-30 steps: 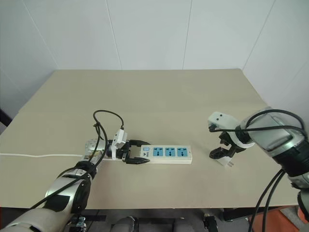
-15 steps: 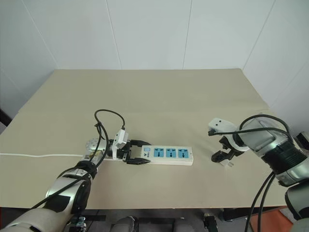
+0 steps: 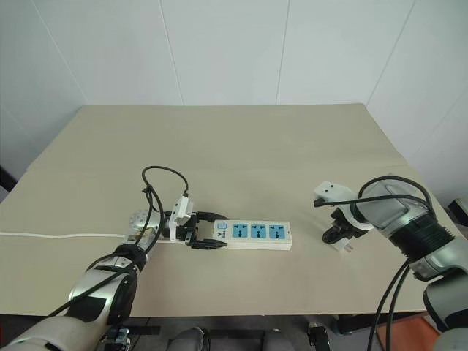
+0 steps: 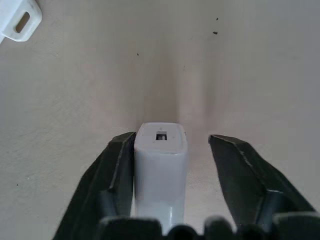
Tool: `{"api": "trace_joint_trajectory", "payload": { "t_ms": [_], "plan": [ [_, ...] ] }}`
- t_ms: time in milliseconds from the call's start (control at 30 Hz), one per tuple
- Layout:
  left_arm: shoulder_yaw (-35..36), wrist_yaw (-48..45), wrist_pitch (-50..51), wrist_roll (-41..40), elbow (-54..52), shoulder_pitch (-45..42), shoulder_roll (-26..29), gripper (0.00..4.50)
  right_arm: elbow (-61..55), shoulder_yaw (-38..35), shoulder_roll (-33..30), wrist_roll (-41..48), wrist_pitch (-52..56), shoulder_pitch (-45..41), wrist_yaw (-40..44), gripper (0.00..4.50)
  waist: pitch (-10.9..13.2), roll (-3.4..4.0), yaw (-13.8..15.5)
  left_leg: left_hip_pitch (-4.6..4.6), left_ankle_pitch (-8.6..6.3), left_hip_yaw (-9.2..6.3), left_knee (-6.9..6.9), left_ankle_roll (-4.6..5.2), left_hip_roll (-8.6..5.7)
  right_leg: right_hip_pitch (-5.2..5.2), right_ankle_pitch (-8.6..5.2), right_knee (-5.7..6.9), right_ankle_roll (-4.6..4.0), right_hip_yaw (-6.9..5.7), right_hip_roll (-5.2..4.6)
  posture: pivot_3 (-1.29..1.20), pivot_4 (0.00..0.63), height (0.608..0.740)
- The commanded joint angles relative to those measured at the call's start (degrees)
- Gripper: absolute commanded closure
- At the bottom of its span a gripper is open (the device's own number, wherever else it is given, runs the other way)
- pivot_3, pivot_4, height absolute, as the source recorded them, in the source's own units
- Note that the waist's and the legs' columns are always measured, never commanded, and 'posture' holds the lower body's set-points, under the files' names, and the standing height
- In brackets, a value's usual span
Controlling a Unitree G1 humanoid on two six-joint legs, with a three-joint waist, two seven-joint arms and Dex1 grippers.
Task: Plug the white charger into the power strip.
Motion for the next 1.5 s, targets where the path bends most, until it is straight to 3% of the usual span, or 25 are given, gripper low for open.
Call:
{"api": "trace_joint_trajectory", "payload": {
  "t_ms": [33,100,267,367,433,600,800,1100,1500],
  "plan": [
    [-0.89,-0.62,-0.51,0.1,-0.7,1.06,-0.3,1.26,-0.39,-0.16,-0.56,-1.58,-0.42,-0.48,0.52,2.91,0.0,0.0,-0.01,0.0,0.0,0.0,0.0,0.0,0.0,0.0,0.0,0.0,0.0,0.0,0.0,0.0,0.15,0.74],
    [-0.81,-0.62,-0.47,0.08,-0.73,1.03,-0.35,1.26,-0.37,0.01,-0.61,-2.16,-0.46,-0.55,0.98,3.38,0.0,0.0,-0.03,0.0,0.0,0.0,0.0,0.0,0.0,0.0,0.0,0.0,0.0,0.0,0.0,0.0,0.15,0.74],
    [-0.67,-0.62,-0.33,0.14,-0.79,0.88,-0.32,1.26,-2.4,0.38,-1.37,-3.81,-0.85,-1.58,1.31,3.39,0.0,0.01,-0.04,0.01,0.0,0.0,0.0,0.0,0.0,0.0,0.0,0.0,0.0,0.0,0.0,0.0,0.15,0.74],
    [-0.66,-0.62,0.01,0.11,-0.96,0.66,-0.06,1.26,-6.99,-4.29,-1.86,-1.78,-2.98,-3.52,3.11,3.39,0.0,0.01,-0.14,0.0,0.0,0.0,0.0,0.0,0.0,-0.01,0.0,0.01,0.0,0.0,0.0,0.0,0.15,0.74],
    [-0.42,-0.62,0.25,0.11,-1.07,0.65,0.11,1.26,-9.33,-11.26,-0.39,1.75,-7.07,-2.82,2.71,3.39,-0.01,0.02,-0.28,0.0,0.0,0.0,0.0,0.0,0.0,-0.03,0.0,0.03,0.0,0.01,0.0,0.0,0.15,0.74],
    [-0.35,-0.61,1.48,0.18,-1.48,1.11,1.07,1.26,-9.65,-32.46,10.31,12.11,-20.45,4.5,-2.37,3.39,-0.02,-0.04,-0.18,0.19,0.0,-0.06,-0.03,0.0,0.02,0.22,0.0,-0.01,0.01,-0.03,0.04,0.0,0.15,0.74],
    [-0.29,0.67,2.75,0.51,-2.98,2.19,1.84,1.26,-5.76,-45.54,26.83,25.47,-39.37,13.55,1.96,3.39,-0.03,-0.06,-0.43,0.27,0.0,-0.1,0.02,0.0,0.0,0.36,0.02,0.02,0.01,-0.06,0.04,0.0,0.15,0.74],
    [-0.08,2.26,6.45,-0.85,-8.92,5.62,2.87,1.26,11.42,-43.22,41.56,24.99,-58.59,15.06,8.96,3.39,-0.04,-0.04,-0.84,0.59,0.02,-0.1,0.0,0.0,0.07,0.52,0.05,0.18,-0.03,-0.01,0.15,0.0,0.15,0.74],
    [-0.85,3.27,10.57,-2.18,-15.58,8.89,4.63,1.26,35.72,-38.92,46.63,18.33,-73.65,9.22,15.92,3.39,-0.05,-0.02,-2.19,0.65,0.04,-0.1,-0.06,-0.02,0.09,0.5,0.07,0.22,-0.07,0.01,0.17,0.0,0.15,0.74]
  ]
}}
